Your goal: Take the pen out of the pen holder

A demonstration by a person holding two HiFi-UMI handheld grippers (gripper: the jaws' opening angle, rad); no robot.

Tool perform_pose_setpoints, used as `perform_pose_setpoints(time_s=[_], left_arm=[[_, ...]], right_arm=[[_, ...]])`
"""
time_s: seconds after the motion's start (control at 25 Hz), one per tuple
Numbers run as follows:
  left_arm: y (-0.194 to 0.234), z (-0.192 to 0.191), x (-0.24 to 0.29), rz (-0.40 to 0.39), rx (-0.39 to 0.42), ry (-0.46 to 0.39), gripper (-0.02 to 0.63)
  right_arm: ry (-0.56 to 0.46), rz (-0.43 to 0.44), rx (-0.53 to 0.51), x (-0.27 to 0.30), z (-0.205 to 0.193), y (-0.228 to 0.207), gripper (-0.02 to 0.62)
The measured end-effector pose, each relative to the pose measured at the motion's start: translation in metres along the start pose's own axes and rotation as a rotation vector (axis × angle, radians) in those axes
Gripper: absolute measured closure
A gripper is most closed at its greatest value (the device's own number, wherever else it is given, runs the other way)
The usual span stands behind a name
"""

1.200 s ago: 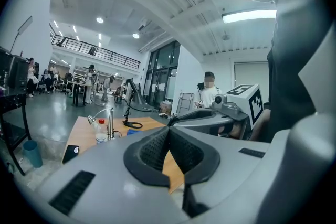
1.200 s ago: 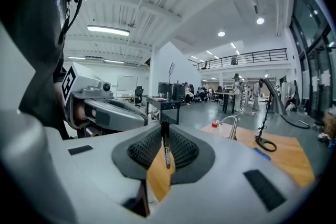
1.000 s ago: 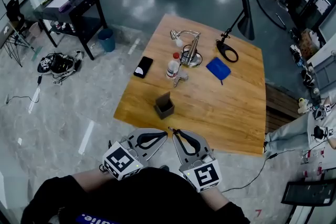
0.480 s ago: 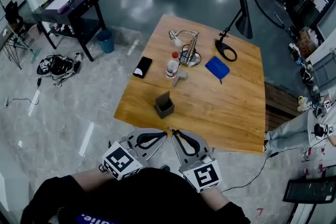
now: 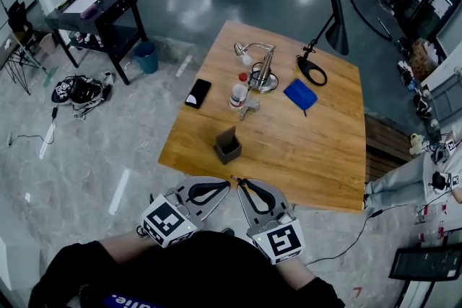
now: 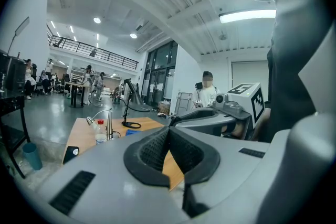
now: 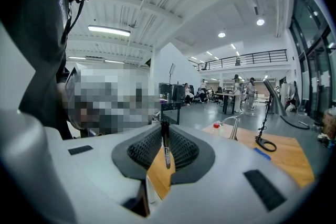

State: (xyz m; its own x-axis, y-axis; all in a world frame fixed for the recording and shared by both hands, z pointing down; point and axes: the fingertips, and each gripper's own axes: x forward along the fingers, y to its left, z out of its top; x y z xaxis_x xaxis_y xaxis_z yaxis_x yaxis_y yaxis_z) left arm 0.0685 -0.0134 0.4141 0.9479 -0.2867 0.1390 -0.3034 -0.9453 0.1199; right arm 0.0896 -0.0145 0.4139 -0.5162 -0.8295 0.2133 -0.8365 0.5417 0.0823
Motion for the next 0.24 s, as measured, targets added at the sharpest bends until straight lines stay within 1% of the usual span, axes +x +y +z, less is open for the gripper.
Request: perform_pose_setpoints(time_s=[0.24], left_arm=[[-0.0004,-0.0022,-0.0028,0.003,-0.002,0.004,0.597]], right_arm=[[-0.006,-0.003,-0.016,0.0011,0.0050,0.0016,0.548]])
